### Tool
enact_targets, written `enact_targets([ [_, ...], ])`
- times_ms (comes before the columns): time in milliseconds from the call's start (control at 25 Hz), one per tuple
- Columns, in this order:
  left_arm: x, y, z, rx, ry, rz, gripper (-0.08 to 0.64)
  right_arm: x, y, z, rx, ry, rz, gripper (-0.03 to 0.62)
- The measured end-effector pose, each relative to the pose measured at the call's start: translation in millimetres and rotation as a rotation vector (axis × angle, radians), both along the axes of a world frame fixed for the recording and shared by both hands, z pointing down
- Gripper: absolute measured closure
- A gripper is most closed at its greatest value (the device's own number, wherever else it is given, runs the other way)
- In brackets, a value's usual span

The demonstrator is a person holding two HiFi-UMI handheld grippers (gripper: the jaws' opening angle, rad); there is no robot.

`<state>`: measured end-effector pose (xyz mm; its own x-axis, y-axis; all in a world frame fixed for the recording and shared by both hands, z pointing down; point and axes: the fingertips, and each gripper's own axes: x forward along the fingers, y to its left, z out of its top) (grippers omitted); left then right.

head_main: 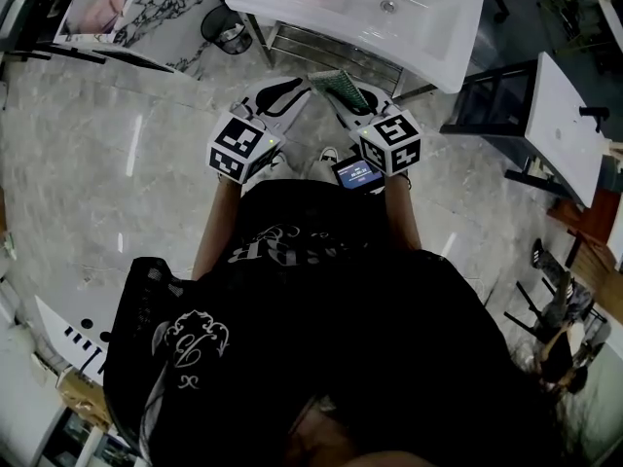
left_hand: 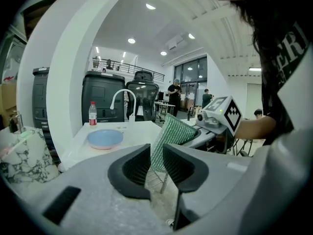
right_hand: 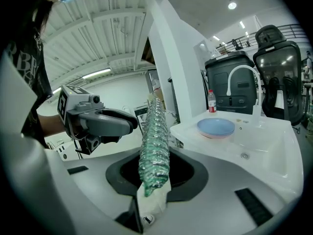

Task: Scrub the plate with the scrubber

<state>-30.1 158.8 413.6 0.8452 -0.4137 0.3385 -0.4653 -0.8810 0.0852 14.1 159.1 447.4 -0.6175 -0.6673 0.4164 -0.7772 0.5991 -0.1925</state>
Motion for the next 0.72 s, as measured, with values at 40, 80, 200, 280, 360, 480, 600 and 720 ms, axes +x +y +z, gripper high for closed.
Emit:
enact_targets([
  [40,-3,1,0,0.001,0.002,0.005,0.471,-3,1,-1,0.001,0.002,0.003,0.503],
  [80,-6,1,0,0.002,0.004,0.009,0.471,-7,3,-1,0.001,0.005,0.005,0.503],
  [200,-13,3,0,0.002,0.009,0.021,0.471,-14,5,-2,0.003,0.016,0.01,0.503],
  [280,-18,4,0,0.003,0.011,0.026,0.471,-19,7,-3,0.005,0.023,0.013,0.503],
  [360,-22,5,-1,0.006,0.014,0.028,0.471,-22,8,-4,0.007,0.029,0.017,0.502],
  [480,-24,7,-2,0.011,0.021,0.03,0.471,-24,11,-4,0.009,0.035,0.023,0.503],
  [600,-27,9,-3,0.015,0.026,0.033,0.471,-25,15,-6,0.015,0.039,0.03,0.502],
  [720,-30,11,-4,0.015,0.028,0.038,0.471,-27,17,-7,0.017,0.043,0.037,0.503],
])
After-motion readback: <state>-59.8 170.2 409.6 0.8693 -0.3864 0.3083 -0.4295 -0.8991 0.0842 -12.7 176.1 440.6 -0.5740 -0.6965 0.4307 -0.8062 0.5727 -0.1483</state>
